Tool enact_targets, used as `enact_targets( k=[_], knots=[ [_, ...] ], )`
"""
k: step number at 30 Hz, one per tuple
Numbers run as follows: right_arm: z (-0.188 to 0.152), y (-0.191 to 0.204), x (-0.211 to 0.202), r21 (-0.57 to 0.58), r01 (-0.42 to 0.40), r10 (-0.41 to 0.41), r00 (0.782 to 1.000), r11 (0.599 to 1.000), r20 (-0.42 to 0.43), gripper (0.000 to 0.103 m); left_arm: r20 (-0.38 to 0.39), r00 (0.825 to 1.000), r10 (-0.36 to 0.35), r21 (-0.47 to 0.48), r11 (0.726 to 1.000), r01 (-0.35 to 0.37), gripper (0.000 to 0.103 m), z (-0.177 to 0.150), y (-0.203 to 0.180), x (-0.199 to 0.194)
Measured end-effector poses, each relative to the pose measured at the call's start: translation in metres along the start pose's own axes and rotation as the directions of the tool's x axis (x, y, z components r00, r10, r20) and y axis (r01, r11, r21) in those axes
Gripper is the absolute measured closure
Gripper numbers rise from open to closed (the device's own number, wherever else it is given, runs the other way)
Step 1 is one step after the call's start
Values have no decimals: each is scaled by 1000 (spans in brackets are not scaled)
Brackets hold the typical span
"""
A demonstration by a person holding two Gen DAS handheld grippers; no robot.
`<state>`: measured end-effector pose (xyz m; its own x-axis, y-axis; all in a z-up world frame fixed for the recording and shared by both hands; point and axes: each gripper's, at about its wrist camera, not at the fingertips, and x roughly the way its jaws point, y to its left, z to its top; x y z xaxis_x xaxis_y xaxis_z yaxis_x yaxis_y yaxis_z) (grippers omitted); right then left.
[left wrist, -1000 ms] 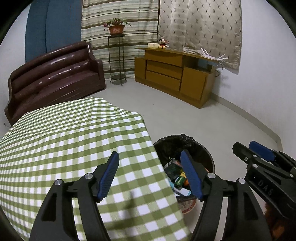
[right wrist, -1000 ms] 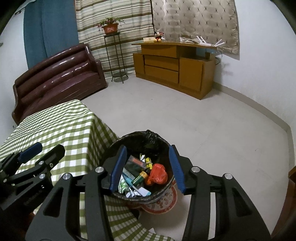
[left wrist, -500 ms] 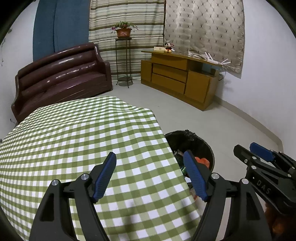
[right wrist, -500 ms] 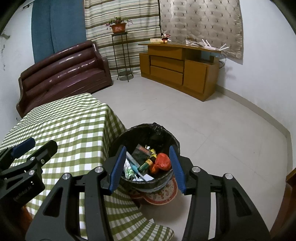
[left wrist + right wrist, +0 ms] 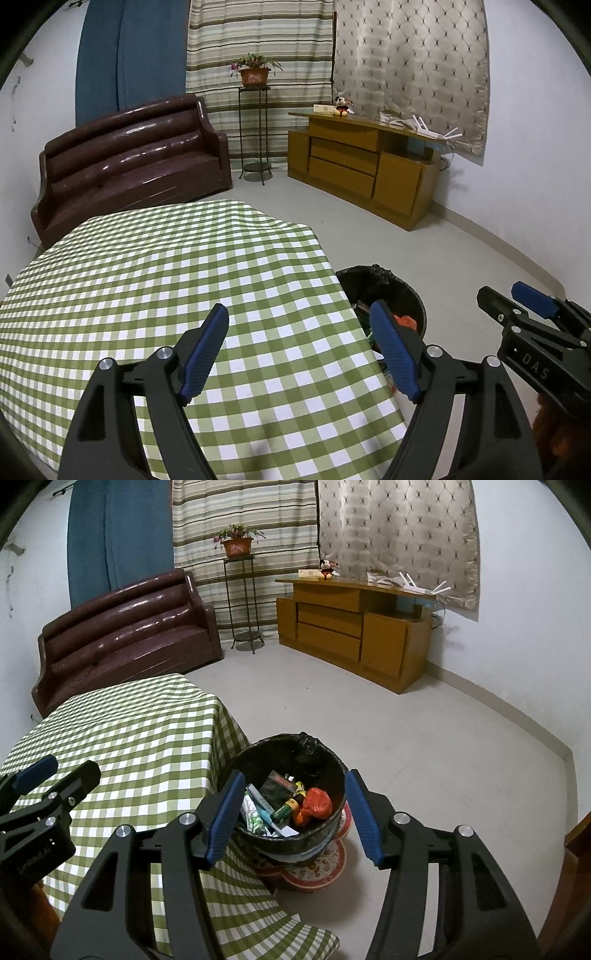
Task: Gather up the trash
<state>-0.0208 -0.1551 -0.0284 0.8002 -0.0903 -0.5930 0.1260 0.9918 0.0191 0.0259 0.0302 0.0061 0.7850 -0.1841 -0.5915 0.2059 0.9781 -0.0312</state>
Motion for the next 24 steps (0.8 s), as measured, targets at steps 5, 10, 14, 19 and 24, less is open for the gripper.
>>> enact_targets(
  k=[5, 10, 14, 19, 24],
  knots=[
    [0, 1, -2, -5, -2, 2, 1000, 1000, 6, 48, 7, 1000, 3, -2, 1000, -3, 27, -1, 0, -4],
    [-1, 3, -3, -6, -3, 3, 1000, 1000, 7, 48, 10, 1000, 5, -6, 1000, -5, 27, -2, 1, -5],
    [-1, 3, -3, -5, -2, 2, 1000, 1000, 6, 48, 12, 1000, 7, -5, 1000, -7, 27, -3, 1, -6],
    [-1, 5, -3, -6, -1, 1, 1000, 1000, 5, 48, 10, 1000, 7, -7, 1000, -7, 27, -2, 1, -6],
    [-1, 4, -3, -5, -2, 2, 1000, 1000, 4, 48, 10, 1000, 7, -7, 1000, -7, 27, -2, 1, -7]
  ],
)
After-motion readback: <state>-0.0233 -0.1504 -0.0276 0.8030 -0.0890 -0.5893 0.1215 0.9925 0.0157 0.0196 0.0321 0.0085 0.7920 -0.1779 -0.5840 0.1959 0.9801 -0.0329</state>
